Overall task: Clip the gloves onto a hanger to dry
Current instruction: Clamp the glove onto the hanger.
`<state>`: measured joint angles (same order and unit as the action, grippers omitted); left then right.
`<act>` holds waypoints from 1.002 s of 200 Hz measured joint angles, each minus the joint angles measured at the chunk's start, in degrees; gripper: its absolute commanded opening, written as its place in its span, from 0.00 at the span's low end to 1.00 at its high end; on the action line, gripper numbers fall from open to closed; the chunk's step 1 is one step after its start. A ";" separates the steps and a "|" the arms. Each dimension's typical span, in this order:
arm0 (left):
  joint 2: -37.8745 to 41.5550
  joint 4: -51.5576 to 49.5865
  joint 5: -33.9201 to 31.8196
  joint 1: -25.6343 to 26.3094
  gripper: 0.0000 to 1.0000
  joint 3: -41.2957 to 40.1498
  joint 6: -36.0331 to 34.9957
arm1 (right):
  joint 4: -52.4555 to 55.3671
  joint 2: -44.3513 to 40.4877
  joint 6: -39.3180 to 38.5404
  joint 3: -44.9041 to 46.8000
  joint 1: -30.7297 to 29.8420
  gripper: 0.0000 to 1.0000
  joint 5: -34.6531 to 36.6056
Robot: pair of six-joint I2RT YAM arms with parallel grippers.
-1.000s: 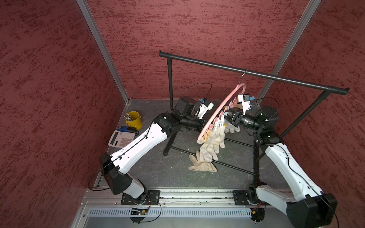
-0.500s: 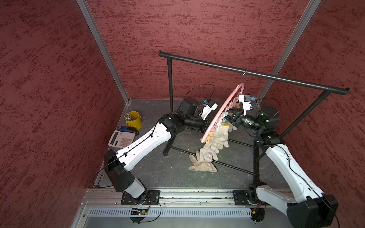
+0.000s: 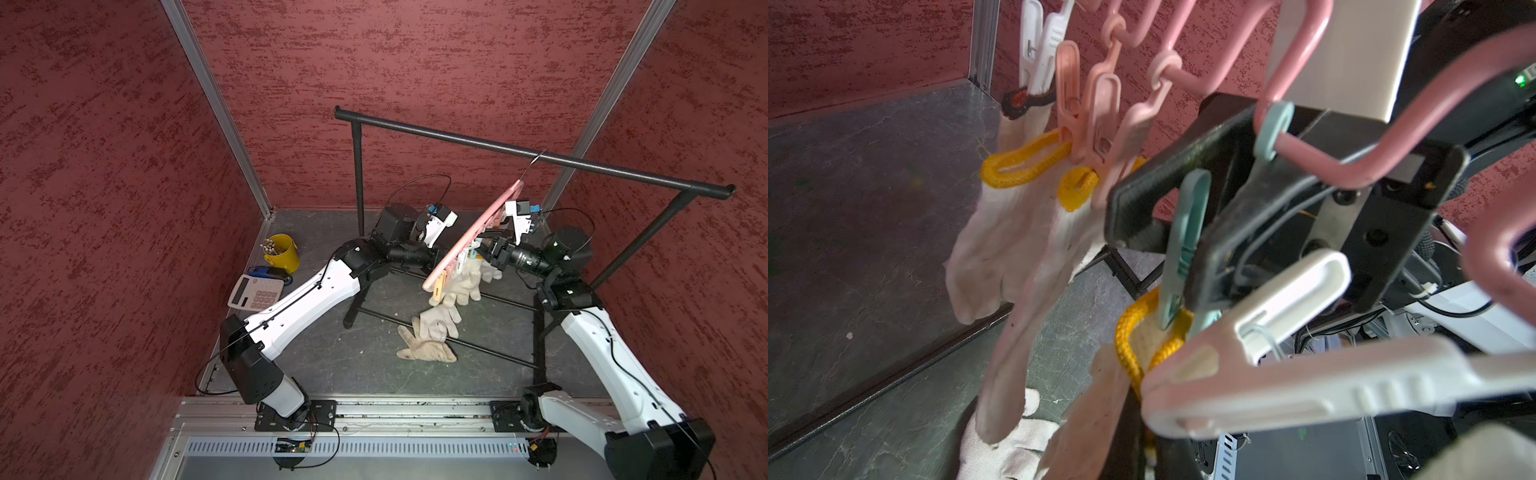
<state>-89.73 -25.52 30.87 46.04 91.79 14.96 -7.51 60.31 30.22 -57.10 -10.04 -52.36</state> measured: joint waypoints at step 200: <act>0.02 0.74 -1.81 1.60 0.00 2.10 0.85 | -2.12 -0.44 0.44 1.73 0.00 0.32 0.07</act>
<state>-89.71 -24.77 29.06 47.64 93.89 15.81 -9.63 59.88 30.65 -55.37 -10.04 -52.29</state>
